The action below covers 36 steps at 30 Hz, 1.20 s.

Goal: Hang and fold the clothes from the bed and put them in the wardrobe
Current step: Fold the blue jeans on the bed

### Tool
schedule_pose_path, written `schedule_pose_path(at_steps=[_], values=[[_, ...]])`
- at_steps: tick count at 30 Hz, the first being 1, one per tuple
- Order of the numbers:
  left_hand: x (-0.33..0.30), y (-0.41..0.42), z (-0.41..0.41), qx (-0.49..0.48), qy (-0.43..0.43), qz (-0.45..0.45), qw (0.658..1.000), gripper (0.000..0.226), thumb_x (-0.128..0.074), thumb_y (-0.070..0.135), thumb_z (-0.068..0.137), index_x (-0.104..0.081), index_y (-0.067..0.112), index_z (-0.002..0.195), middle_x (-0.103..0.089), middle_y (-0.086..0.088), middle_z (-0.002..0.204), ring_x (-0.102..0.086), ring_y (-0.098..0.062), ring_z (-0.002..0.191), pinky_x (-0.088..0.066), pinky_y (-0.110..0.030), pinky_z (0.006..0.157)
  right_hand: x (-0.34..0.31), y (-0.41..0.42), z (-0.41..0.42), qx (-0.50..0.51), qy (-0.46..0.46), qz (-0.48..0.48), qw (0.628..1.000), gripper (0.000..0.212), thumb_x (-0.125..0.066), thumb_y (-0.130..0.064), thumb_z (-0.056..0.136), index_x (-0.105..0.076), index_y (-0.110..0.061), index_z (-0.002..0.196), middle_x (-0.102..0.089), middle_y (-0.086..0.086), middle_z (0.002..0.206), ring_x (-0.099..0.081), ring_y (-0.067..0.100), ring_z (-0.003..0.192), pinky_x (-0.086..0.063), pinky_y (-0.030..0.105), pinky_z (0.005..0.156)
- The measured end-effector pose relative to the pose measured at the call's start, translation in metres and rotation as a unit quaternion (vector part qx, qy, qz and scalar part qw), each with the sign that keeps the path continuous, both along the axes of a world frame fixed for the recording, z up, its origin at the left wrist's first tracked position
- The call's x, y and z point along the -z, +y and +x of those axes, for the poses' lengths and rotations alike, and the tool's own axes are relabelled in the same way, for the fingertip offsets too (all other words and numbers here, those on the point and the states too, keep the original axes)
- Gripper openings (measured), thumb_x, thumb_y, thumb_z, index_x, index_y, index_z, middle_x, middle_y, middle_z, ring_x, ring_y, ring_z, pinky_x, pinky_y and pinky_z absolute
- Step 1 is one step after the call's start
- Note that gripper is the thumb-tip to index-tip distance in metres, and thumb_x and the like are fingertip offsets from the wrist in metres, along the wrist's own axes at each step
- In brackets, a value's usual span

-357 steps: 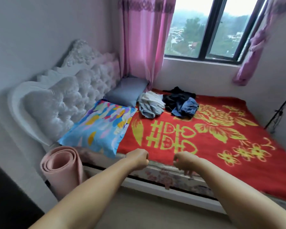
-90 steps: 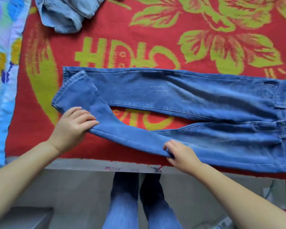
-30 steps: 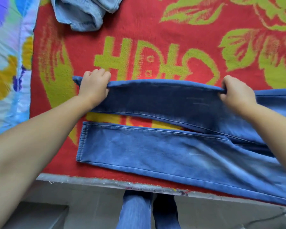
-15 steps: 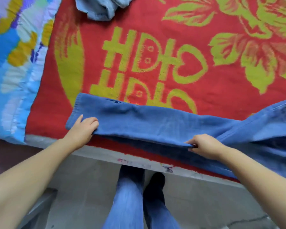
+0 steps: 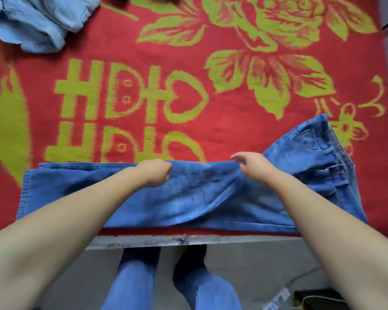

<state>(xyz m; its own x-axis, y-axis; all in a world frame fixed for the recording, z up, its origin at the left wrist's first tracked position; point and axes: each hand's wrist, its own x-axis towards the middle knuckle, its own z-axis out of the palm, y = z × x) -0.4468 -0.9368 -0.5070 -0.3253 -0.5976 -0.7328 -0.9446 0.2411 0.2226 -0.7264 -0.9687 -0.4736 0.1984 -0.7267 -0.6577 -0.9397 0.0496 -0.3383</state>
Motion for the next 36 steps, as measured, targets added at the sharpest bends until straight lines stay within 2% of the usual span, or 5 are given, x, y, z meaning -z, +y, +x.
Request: schedule_pose_path(at_steps=[10,15,20,26,36], values=[[0.016,-0.027,-0.249,-0.233,0.202,0.006,0.951,0.049,-0.049,0.024,0.094,-0.035,0.014,0.14,-0.048,-0.014,0.131,-0.05,-0.034,0.119,-0.042,-0.044,0.097,0.016,-0.117,-0.228,-0.036,0.173,-0.097,0.98,0.062,-0.043,0.004,0.086,-0.039,-0.017,0.144,-0.035,0.015,0.148,-0.041,0.035,0.128,-0.044,0.042,0.096],[0.031,-0.039,-0.295,-0.34,0.14,-0.025,0.93,0.05,-0.058,0.027,0.089,-0.044,0.012,0.134,-0.055,-0.011,0.126,-0.05,-0.032,0.118,-0.042,-0.041,0.094,0.035,-0.151,-0.252,-0.198,0.225,-0.093,0.949,0.088,-0.047,0.011,0.078,-0.015,-0.024,0.152,0.003,0.006,0.161,0.009,0.023,0.148,-0.002,0.055,0.117],[0.009,-0.02,-0.312,-0.263,0.187,-0.17,0.931,0.016,-0.055,0.014,0.085,-0.057,0.012,0.101,-0.061,-0.008,0.095,-0.056,-0.032,0.091,-0.045,-0.044,0.074,0.022,-0.152,-0.27,-0.285,0.189,-0.111,0.933,0.018,-0.059,-0.022,0.085,-0.05,-0.018,0.099,-0.056,0.009,0.122,-0.045,0.027,0.124,-0.014,0.058,0.112],[-0.004,0.055,-0.328,-0.074,0.218,-0.291,0.928,0.05,-0.075,0.01,0.067,-0.049,0.023,0.108,-0.059,0.001,0.073,-0.06,-0.026,0.062,-0.038,-0.026,0.043,-0.066,-0.07,-0.326,-0.32,0.133,-0.114,0.931,0.025,-0.058,-0.03,0.081,-0.034,-0.022,0.082,-0.052,0.0,0.076,-0.05,0.029,0.074,-0.031,0.032,0.058],[0.026,0.129,-0.353,0.044,0.022,0.05,0.998,0.052,-0.04,0.012,0.094,-0.033,0.025,0.144,-0.046,-0.008,0.124,-0.045,-0.03,0.117,-0.039,-0.04,0.09,0.029,0.119,-0.415,-0.064,0.104,0.057,0.991,0.027,-0.054,-0.023,0.09,-0.059,-0.017,0.116,-0.059,0.008,0.119,-0.056,0.028,0.114,-0.045,0.036,0.091]])
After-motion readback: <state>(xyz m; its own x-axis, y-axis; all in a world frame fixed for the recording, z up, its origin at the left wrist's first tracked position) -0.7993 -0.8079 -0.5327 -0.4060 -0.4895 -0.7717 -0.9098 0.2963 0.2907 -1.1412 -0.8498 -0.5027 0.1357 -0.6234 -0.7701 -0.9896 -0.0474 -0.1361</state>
